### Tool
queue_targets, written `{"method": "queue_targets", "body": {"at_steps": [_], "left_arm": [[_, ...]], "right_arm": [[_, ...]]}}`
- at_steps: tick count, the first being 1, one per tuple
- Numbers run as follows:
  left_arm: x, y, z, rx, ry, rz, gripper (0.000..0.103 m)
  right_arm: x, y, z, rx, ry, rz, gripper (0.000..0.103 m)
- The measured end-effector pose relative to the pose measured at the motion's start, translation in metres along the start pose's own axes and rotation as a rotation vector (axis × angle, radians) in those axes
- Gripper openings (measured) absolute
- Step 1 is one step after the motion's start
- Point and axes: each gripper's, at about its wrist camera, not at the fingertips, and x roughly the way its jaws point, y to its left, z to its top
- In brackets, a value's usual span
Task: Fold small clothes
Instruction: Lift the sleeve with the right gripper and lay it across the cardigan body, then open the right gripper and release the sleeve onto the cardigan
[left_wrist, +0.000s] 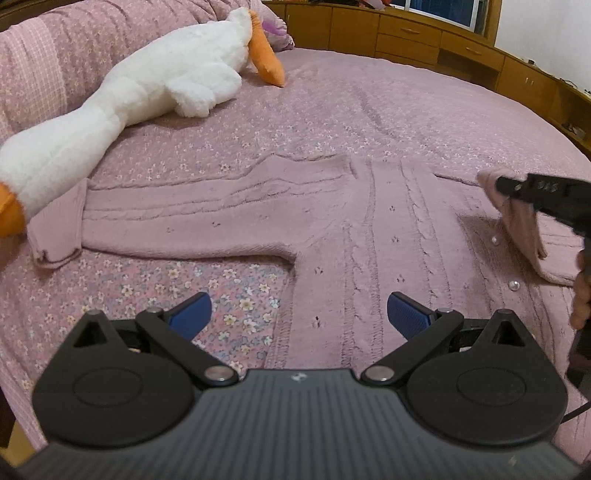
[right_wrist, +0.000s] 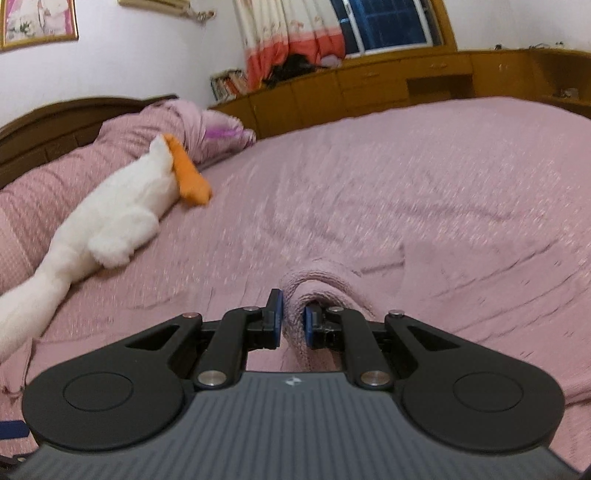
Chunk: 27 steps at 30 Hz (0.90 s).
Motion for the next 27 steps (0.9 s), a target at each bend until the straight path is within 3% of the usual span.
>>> {"method": "queue_targets", "body": {"at_steps": [11, 14, 16, 19, 22, 27], "left_arm": [[0.005, 0.002, -0.005, -0.009, 0.019, -0.002, 0.103], [0.006, 0.002, -0.005, -0.012, 0.023, -0.003, 0.103], [0.005, 0.001, -0.005, -0.009, 0.024, -0.005, 0.103], [0.004, -0.002, -0.005, 0.001, 0.019, -0.008, 0.103], [0.003, -0.003, -0.004, 0.006, 0.014, -0.011, 0.103], [0.002, -0.006, -0.003, 0.012, 0.011, -0.015, 0.103]], "right_arm": [[0.020, -0.020, -0.023, 0.028, 0.135, 0.020, 0.015], [0.021, -0.022, -0.023, 0.051, 0.146, 0.044, 0.031], [0.019, -0.023, -0.022, 0.067, 0.155, 0.080, 0.055], [0.011, -0.021, -0.024, 0.073, 0.164, 0.122, 0.078], [-0.002, -0.020, -0.030, 0.062, 0.167, 0.146, 0.085], [-0.028, -0.028, -0.035, 0.078, 0.159, 0.171, 0.089]]}}
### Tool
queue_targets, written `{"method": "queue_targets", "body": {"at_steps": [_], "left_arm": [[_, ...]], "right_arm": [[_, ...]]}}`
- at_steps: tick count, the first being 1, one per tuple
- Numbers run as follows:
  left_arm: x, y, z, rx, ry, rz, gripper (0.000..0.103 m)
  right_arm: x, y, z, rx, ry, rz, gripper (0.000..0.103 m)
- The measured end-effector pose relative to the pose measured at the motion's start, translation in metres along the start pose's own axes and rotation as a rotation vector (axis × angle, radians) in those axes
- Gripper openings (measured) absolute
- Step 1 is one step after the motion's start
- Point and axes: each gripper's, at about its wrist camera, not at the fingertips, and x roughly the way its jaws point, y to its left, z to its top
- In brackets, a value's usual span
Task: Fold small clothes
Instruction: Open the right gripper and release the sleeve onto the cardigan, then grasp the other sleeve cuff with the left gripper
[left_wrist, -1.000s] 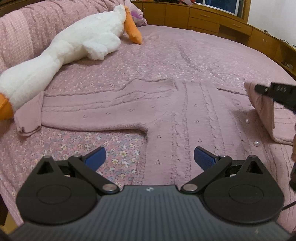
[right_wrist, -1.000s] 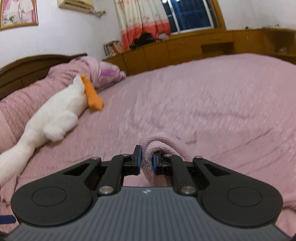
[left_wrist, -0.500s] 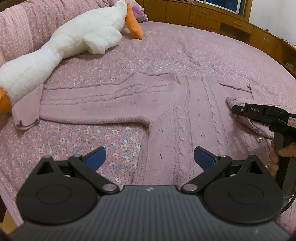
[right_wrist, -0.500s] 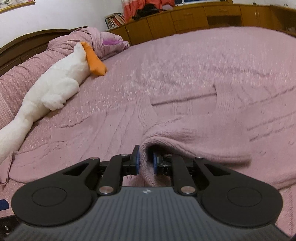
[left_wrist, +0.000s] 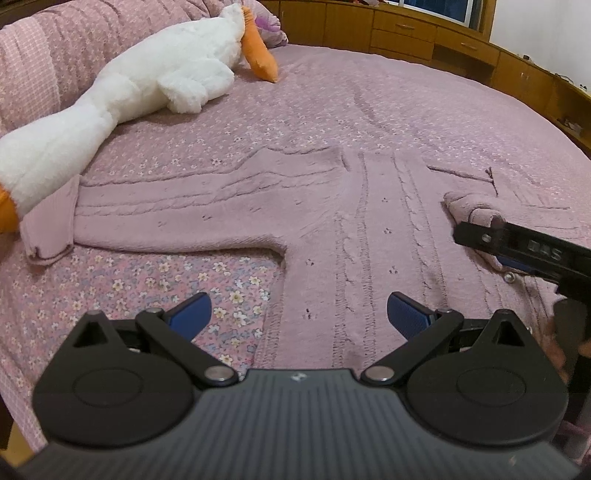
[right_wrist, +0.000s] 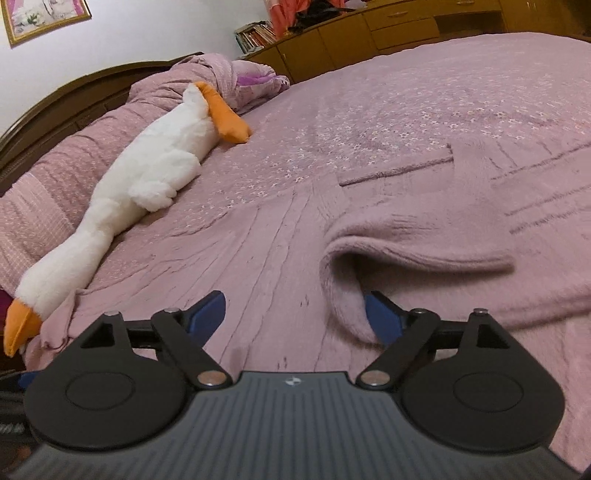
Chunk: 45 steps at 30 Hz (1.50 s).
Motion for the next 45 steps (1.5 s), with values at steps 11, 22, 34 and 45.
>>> {"method": "queue_targets", "body": {"at_steps": [11, 22, 34, 45], "left_arm": [[-0.003, -0.026, 0.011, 0.070, -0.031, -0.036, 0.103], [0.007, -0.078, 0.023, 0.186, -0.059, -0.095, 0.103], [0.035, -0.152, 0.026, 0.378, -0.073, -0.160, 0.103], [0.067, -0.198, 0.030, 0.500, -0.099, -0.183, 0.094]], "right_arm": [[-0.077, -0.041, 0.002, 0.061, -0.074, -0.029, 0.093], [-0.121, -0.112, -0.007, 0.276, -0.160, -0.161, 0.093], [-0.129, -0.123, -0.010, 0.161, -0.296, -0.309, 0.094], [-0.097, -0.138, -0.020, 0.102, -0.267, -0.412, 0.094]]}}
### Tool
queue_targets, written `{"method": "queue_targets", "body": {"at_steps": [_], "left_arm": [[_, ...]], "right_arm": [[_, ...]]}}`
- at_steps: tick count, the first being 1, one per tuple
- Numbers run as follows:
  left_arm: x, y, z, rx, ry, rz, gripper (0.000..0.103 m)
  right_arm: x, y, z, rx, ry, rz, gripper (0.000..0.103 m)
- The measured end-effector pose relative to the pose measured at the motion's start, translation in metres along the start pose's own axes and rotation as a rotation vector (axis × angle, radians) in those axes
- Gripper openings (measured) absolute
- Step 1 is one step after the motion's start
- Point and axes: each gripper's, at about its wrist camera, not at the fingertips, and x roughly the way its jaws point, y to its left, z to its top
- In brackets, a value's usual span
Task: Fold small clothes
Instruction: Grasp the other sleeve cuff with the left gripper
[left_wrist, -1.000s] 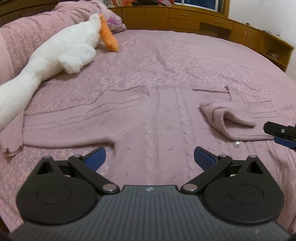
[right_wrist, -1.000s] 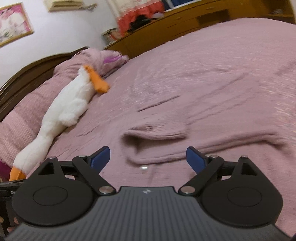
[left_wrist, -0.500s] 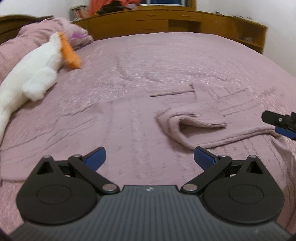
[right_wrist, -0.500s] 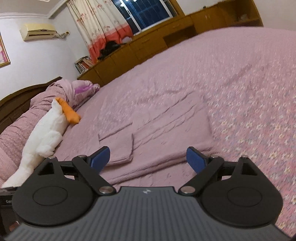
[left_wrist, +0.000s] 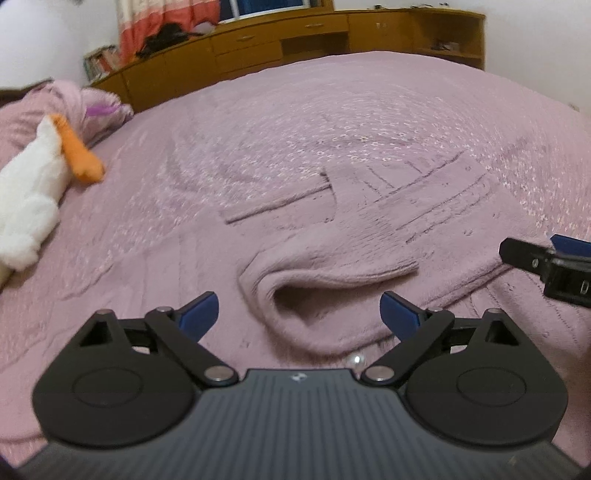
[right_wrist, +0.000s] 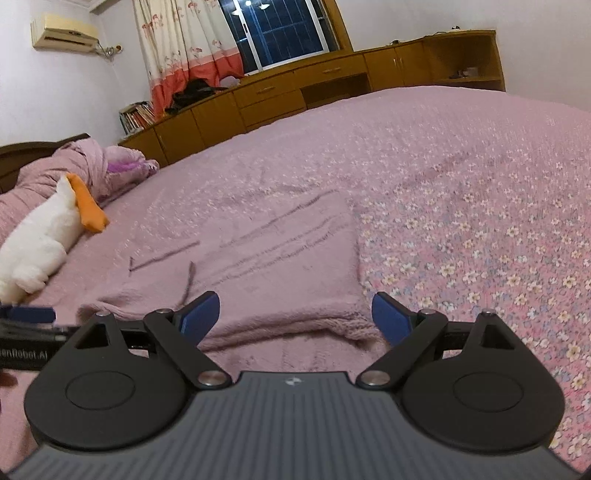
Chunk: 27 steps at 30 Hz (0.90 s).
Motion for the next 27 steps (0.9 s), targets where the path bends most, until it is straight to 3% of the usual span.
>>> {"method": "queue_targets", "body": {"at_steps": [8, 13, 16, 18, 20, 27], "left_arm": [[0.027, -0.012, 0.005, 0.062, 0.026, -0.015, 0.084], [0.034, -0.019, 0.006, 0.107, -0.011, 0.002, 0.077], [0.035, -0.024, 0.006, 0.147, -0.038, 0.017, 0.059], [0.036, -0.025, 0.007, 0.169, -0.051, 0.035, 0.023], [0.033, -0.020, 0.008, 0.135, -0.054, 0.046, 0.010], [0.011, 0.033, 0.007, -0.179, -0.062, 0.054, 0.010]], "right_arm": [[0.012, 0.000, -0.006, 0.011, 0.031, 0.004, 0.098], [0.016, 0.003, -0.008, 0.005, 0.039, 0.005, 0.100], [0.015, 0.002, -0.009, 0.006, 0.039, 0.008, 0.101], [0.014, 0.000, -0.010, 0.011, 0.037, 0.013, 0.101], [0.016, 0.000, -0.010, 0.016, 0.036, 0.017, 0.101], [0.016, 0.001, -0.011, 0.017, 0.035, 0.017, 0.101]]}}
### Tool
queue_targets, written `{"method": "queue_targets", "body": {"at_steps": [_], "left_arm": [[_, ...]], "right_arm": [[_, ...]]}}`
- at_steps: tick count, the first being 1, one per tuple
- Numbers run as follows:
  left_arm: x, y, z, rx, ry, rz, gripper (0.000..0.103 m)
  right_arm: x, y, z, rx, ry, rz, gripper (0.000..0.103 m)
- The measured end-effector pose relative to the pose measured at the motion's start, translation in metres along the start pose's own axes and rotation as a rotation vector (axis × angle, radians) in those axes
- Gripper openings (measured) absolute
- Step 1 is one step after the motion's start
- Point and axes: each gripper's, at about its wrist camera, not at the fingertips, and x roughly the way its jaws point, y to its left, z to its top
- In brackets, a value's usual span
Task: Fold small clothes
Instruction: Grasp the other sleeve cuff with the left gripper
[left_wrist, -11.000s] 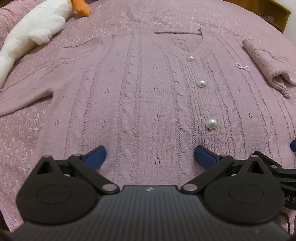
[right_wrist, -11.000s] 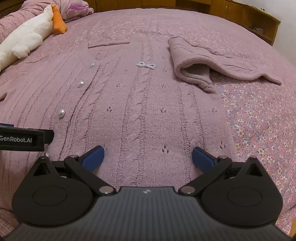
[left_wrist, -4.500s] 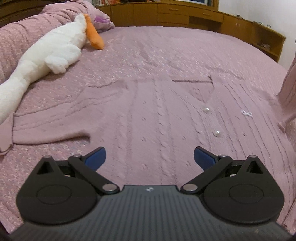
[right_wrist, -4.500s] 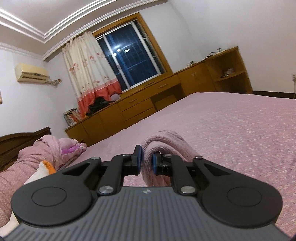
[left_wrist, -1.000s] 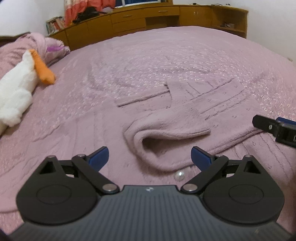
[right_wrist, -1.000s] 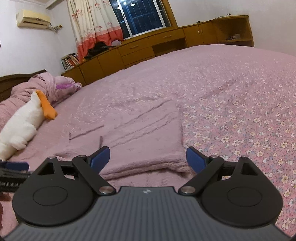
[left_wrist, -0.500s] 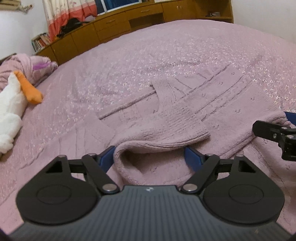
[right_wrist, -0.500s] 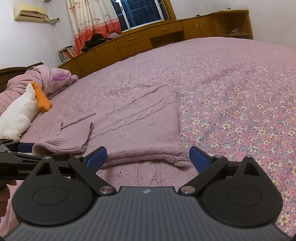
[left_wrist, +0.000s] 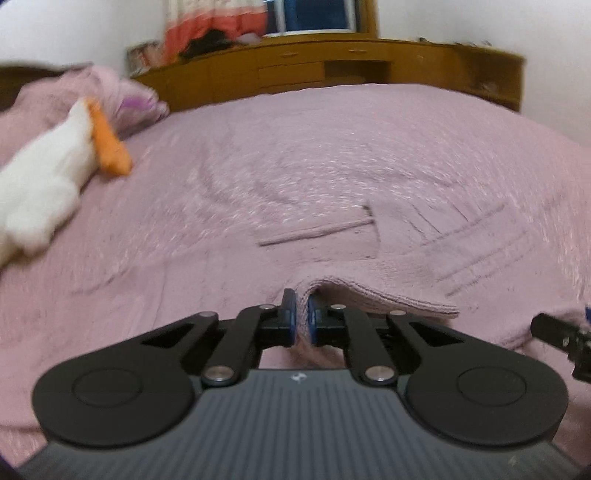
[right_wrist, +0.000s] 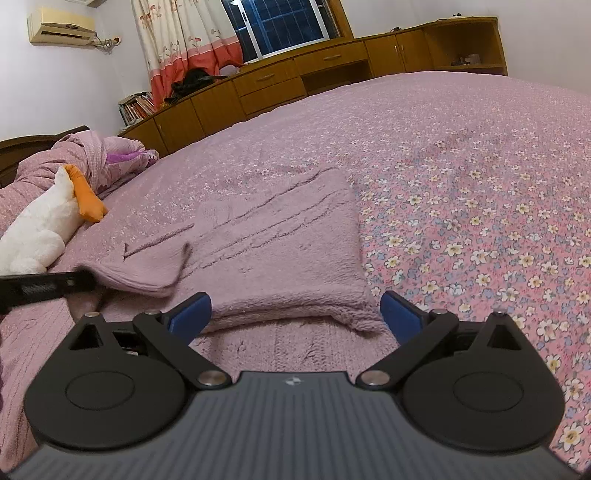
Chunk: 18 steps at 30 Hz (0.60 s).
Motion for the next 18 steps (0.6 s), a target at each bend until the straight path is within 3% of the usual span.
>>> {"method": "queue_targets", "body": {"at_steps": [4, 6, 9, 14, 18], "left_arm": [[-0.004, -0.001, 0.002, 0.087, 0.034, -0.051, 0.013], [-0.006, -0.009, 0.001, 0.158, 0.032, -0.041, 0.027], [-0.008, -0.026, -0.004, 0.287, 0.007, -0.041, 0.038], [0.004, -0.059, -0.014, 0.503, -0.017, 0.006, 0.044], [0.012, -0.070, -0.017, 0.603, -0.030, 0.036, 0.045]], "right_arm": [[0.000, -0.001, 0.000, 0.000, 0.000, 0.001, 0.101], [0.001, -0.001, 0.000, -0.001, 0.001, -0.001, 0.101], [0.001, -0.001, 0.000, 0.000, 0.001, 0.000, 0.101], [0.001, -0.004, 0.000, 0.001, 0.000, 0.003, 0.102], [0.001, -0.006, 0.000, 0.005, 0.000, 0.005, 0.102]]}}
